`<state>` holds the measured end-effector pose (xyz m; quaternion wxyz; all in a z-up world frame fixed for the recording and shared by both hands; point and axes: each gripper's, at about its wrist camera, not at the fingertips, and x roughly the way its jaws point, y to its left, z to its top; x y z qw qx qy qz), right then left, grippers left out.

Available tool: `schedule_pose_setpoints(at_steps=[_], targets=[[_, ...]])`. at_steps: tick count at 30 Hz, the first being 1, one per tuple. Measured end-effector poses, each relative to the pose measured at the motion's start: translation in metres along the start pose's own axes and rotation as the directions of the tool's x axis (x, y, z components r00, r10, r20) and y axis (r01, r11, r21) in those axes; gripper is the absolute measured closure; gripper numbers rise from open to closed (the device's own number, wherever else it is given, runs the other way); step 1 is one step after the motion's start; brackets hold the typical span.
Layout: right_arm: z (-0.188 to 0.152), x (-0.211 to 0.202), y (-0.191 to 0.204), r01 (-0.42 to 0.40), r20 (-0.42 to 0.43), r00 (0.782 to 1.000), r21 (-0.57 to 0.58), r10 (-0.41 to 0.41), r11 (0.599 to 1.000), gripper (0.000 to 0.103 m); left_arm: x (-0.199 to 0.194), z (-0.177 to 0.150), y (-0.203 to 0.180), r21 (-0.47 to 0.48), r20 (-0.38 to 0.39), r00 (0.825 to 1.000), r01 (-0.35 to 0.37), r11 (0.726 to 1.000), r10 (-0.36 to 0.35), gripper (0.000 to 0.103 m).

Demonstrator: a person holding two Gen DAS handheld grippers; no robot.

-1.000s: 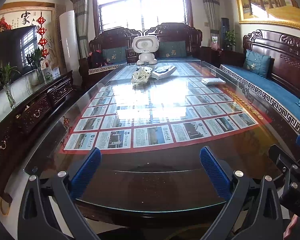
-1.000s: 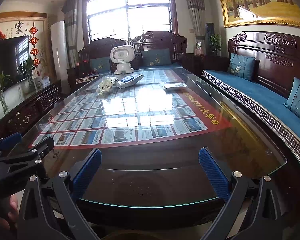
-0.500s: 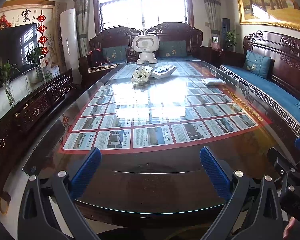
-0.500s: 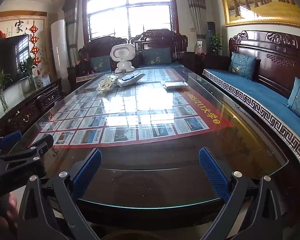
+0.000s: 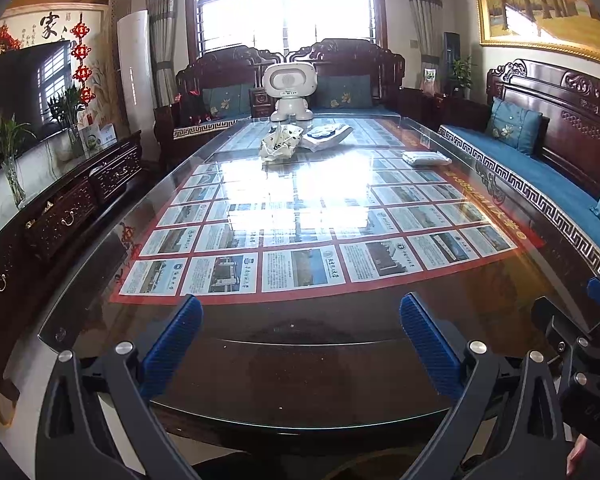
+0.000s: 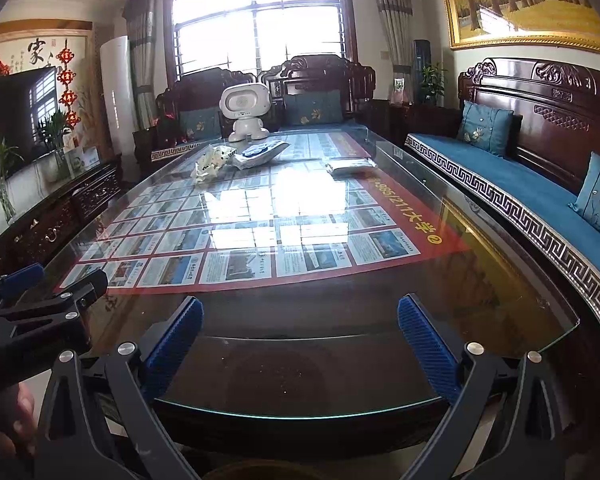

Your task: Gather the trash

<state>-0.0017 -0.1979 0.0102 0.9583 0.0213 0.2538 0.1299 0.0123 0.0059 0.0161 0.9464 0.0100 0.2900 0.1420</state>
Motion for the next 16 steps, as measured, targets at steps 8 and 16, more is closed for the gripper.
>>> schedule_pose_setpoints(at_steps=[8, 16], targets=[[0.001, 0.001, 0.000, -0.003, -0.002, 1.000, 0.005, 0.003, 1.000, 0.008, -0.004, 0.004, 0.002, -0.007, 0.015, 1.000, 0.013, 1.000, -0.013, 0.004], [0.001, 0.003, -0.002, -0.001, -0.004, 1.000, 0.005, 0.001, 1.000, 0.008, 0.009, 0.006, 0.004, -0.014, -0.025, 0.999, 0.019, 1.000, -0.019, 0.004]])
